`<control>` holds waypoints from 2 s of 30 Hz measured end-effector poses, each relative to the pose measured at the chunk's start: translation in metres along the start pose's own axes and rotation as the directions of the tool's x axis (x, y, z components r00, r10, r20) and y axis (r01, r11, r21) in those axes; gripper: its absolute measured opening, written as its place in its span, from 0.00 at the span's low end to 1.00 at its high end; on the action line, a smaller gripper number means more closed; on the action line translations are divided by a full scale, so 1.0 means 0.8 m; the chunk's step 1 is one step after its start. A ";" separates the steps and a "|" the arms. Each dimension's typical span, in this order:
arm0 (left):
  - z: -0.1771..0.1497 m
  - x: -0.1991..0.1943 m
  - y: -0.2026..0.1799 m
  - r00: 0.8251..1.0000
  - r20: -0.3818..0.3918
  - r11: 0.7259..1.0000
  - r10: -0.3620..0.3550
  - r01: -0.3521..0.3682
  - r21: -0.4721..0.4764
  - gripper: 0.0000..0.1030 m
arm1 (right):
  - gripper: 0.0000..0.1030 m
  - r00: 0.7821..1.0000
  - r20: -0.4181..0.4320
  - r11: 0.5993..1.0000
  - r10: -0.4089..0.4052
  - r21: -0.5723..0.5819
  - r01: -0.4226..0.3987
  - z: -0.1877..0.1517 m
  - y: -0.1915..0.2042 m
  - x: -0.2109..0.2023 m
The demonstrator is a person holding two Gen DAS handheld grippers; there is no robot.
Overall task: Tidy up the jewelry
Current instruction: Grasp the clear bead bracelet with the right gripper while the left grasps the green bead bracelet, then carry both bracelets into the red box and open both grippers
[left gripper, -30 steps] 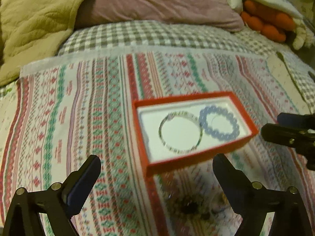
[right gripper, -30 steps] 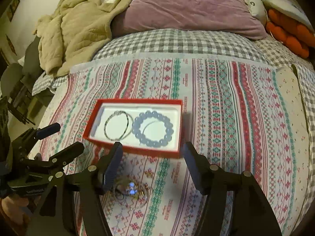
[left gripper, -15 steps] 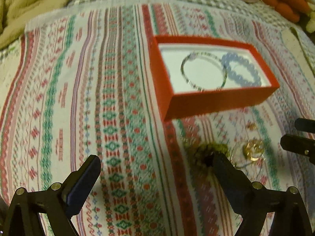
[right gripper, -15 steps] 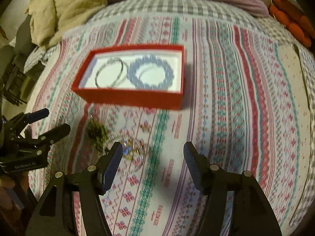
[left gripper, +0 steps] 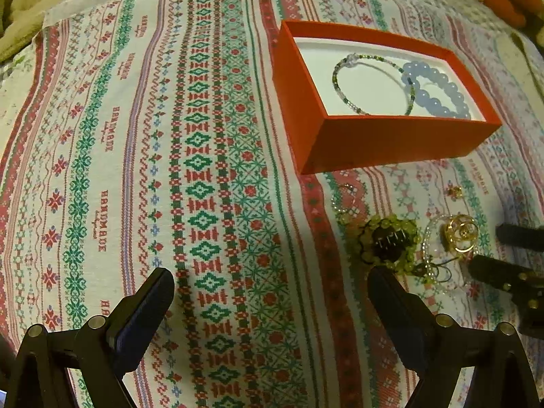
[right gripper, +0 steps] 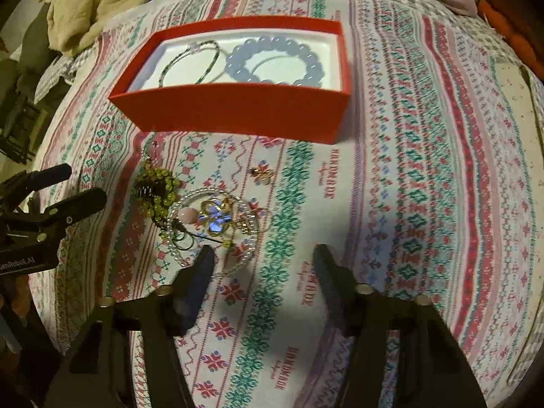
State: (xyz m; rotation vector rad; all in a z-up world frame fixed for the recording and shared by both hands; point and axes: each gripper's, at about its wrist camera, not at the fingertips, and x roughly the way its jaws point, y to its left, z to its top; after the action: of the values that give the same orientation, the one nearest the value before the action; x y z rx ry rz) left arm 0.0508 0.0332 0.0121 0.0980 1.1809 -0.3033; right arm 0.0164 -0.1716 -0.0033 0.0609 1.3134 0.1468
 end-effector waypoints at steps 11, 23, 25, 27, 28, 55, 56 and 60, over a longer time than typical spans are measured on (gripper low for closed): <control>0.007 0.001 0.000 0.999 0.006 0.999 -0.043 0.043 0.010 0.78 | 0.04 1.000 -0.001 1.000 -0.012 -0.009 0.012 -0.003 -0.005 0.007; 0.028 0.019 -0.016 0.979 -0.023 0.979 -0.204 0.204 -0.033 0.31 | 0.04 0.996 0.087 0.999 0.002 0.052 -0.007 -0.005 -0.040 -0.040; 0.029 0.025 -0.023 0.978 -0.030 0.978 -0.209 0.208 -0.029 0.28 | 0.04 0.996 0.092 0.999 0.009 0.048 -0.013 -0.006 -0.040 -0.045; 0.031 0.032 -0.028 0.977 -0.042 0.978 -0.207 0.206 -0.028 0.22 | 0.04 0.996 0.093 0.999 0.009 0.044 -0.013 -0.006 -0.037 -0.046; 0.031 0.035 -0.030 0.977 -0.047 0.978 -0.208 0.207 -0.026 0.21 | 0.04 0.996 0.093 0.999 0.010 0.043 -0.014 -0.008 -0.038 -0.046; 0.025 0.038 -0.092 0.983 0.021 0.973 -0.182 0.177 0.146 0.00 | 0.04 0.991 0.130 0.998 0.015 0.066 -0.024 0.005 -0.045 -0.061; 0.026 0.033 -0.092 0.982 0.029 0.972 -0.188 0.182 0.146 0.00 | 0.04 0.991 0.135 0.998 0.019 0.063 -0.027 0.005 -0.044 -0.064; 0.027 0.012 -0.089 0.977 0.066 0.969 -0.205 0.193 0.152 0.00 | 0.04 0.987 0.156 0.998 0.039 0.045 -0.046 0.005 -0.037 -0.077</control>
State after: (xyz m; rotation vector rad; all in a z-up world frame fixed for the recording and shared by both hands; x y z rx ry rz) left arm 0.0535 -0.0419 0.0174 0.0932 1.0889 -0.5661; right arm 0.0076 -0.2097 0.0531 0.1395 1.1602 0.1436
